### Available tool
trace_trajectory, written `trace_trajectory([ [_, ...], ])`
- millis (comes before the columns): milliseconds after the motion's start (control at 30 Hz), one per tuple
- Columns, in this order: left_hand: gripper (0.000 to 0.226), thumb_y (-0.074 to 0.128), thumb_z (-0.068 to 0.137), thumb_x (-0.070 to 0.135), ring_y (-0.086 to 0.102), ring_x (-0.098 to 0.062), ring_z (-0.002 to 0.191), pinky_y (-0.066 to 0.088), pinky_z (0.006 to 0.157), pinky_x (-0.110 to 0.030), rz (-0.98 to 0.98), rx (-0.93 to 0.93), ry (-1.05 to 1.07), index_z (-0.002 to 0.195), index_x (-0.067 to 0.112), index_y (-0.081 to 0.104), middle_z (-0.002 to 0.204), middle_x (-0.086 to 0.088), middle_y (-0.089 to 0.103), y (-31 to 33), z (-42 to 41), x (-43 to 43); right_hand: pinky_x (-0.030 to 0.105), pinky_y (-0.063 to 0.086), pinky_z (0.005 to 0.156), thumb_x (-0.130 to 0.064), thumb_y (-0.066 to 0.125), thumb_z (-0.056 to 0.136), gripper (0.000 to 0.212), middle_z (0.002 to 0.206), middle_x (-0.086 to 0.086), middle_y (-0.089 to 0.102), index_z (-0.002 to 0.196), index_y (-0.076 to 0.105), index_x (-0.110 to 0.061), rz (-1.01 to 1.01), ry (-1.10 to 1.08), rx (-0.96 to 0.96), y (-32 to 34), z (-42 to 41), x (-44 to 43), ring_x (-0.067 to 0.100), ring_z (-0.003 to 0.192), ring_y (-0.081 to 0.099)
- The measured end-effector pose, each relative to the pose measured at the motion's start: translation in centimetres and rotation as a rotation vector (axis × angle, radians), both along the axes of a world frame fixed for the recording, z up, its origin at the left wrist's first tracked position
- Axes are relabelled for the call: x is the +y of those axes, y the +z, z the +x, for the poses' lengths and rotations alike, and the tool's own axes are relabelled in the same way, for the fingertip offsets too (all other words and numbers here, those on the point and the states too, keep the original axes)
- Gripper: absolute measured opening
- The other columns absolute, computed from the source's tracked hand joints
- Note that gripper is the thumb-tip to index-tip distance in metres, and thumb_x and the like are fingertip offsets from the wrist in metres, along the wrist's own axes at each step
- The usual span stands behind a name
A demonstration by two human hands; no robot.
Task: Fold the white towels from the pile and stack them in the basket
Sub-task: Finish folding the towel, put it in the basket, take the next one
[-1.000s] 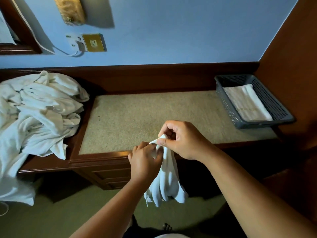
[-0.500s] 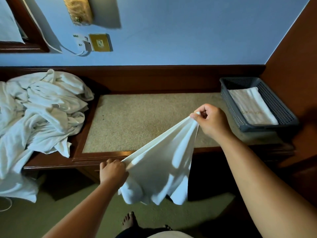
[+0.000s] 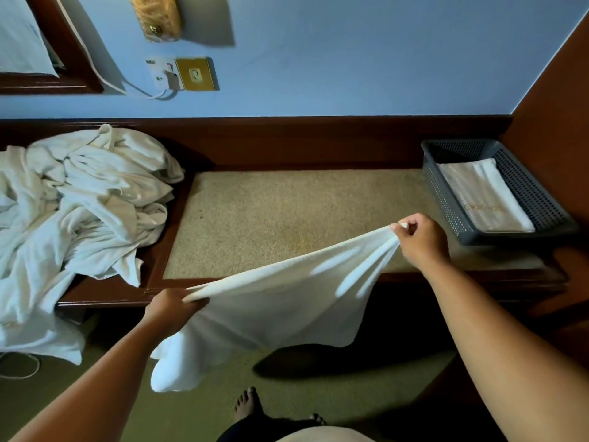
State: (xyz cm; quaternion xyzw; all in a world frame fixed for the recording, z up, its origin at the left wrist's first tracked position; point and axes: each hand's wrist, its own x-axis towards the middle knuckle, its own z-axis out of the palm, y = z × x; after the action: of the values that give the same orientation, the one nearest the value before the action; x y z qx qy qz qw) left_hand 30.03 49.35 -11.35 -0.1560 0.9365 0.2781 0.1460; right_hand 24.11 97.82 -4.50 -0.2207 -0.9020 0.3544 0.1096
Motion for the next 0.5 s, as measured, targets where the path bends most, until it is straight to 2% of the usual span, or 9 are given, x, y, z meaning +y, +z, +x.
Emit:
trace_trajectory([
  [67,0.029,0.077,0.079,0.057,0.065,-0.023,0.077,0.050,0.083,-0.041,-0.033,-0.003,-0.095,0.072,0.029,0.072,0.065,0.010,0.066,1.1,-0.4,-0.9,0.027,0.040,0.075,-0.028,0.072,0.089,0.014,0.086,0.001,0.064,0.090,0.065,-0.016,-0.017,-0.060,0.010,-0.4,0.0,1.1,0.025,0.084,0.061],
  [133,0.039,0.070,0.081,0.066,0.059,-0.014,0.084,0.039,0.090,-0.040,-0.213,-0.016,-0.250,0.070,0.028,0.067,0.071,0.014,0.064,2.2,-0.8,-1.0,0.028,0.042,0.076,-0.028,0.072,0.089,0.014,0.087,0.002,0.065,0.091,0.065,-0.016,-0.026,-0.094,0.003,-0.9,-0.2,1.8,0.029,0.088,0.064],
  [200,0.038,0.063,0.082,0.072,0.058,-0.012,0.088,0.037,0.092,-0.039,-0.271,-0.039,-0.310,0.075,0.035,0.068,0.078,0.016,0.066,2.7,-1.1,-0.7,0.029,0.043,0.077,-0.026,0.069,0.090,0.013,0.090,0.004,0.065,0.094,0.066,-0.014,-0.050,-0.097,-0.015,-1.2,-0.4,1.6,0.029,0.090,0.064],
  [267,0.038,0.060,0.081,0.076,0.060,-0.014,0.087,0.045,0.089,-0.038,-0.207,-0.047,-0.275,0.084,0.040,0.070,0.081,0.014,0.068,2.9,-1.5,0.2,0.029,0.044,0.080,-0.021,0.064,0.094,0.011,0.098,0.007,0.067,0.100,0.067,-0.013,-0.117,-0.070,-0.020,-1.5,-0.7,0.4,0.027,0.093,0.063],
  [300,0.048,0.060,0.080,0.078,0.063,-0.017,0.080,0.049,0.080,-0.036,-0.123,-0.035,-0.214,0.082,0.032,0.072,0.075,0.009,0.068,2.9,-1.7,0.9,0.029,0.046,0.083,-0.019,0.061,0.095,0.012,0.104,0.008,0.069,0.104,0.067,-0.013,-0.179,-0.060,-0.017,-1.7,-0.8,-0.2,0.027,0.096,0.063],
  [367,0.070,0.058,0.078,0.080,0.061,-0.021,0.064,0.046,0.062,-0.032,0.049,0.011,-0.088,0.070,0.011,0.068,0.061,0.000,0.061,3.3,-2.2,2.2,0.029,0.046,0.086,-0.016,0.053,0.098,0.020,0.114,0.009,0.069,0.111,0.068,-0.013,-0.319,-0.063,-0.015,-1.9,-1.2,-1.2,0.023,0.100,0.062],
  [400,0.075,0.056,0.078,0.079,0.058,-0.021,0.059,0.044,0.058,-0.031,0.106,0.035,-0.054,0.068,0.006,0.066,0.057,-0.002,0.057,3.6,-2.4,2.5,0.027,0.044,0.087,-0.016,0.050,0.099,0.024,0.119,0.009,0.068,0.115,0.067,-0.013,-0.376,-0.083,-0.013,-1.9,-1.3,-1.2,0.021,0.104,0.060],
  [467,0.073,0.052,0.081,0.077,0.058,-0.022,0.062,0.047,0.062,-0.033,0.123,0.056,-0.051,0.071,0.007,0.068,0.059,-0.002,0.057,3.8,-2.5,2.0,0.025,0.040,0.088,-0.014,0.046,0.101,0.030,0.126,0.010,0.065,0.122,0.065,-0.009,-0.426,-0.156,-0.016,-1.4,-1.3,-0.7,0.023,0.113,0.059],
  [500,0.067,0.051,0.084,0.077,0.060,-0.023,0.067,0.050,0.069,-0.036,0.079,0.054,-0.085,0.071,0.014,0.068,0.062,0.000,0.061,3.7,-2.6,1.3,0.024,0.038,0.088,-0.014,0.046,0.101,0.031,0.129,0.011,0.064,0.125,0.064,-0.007,-0.418,-0.196,-0.025,-1.2,-1.3,-0.2,0.025,0.117,0.058],
])
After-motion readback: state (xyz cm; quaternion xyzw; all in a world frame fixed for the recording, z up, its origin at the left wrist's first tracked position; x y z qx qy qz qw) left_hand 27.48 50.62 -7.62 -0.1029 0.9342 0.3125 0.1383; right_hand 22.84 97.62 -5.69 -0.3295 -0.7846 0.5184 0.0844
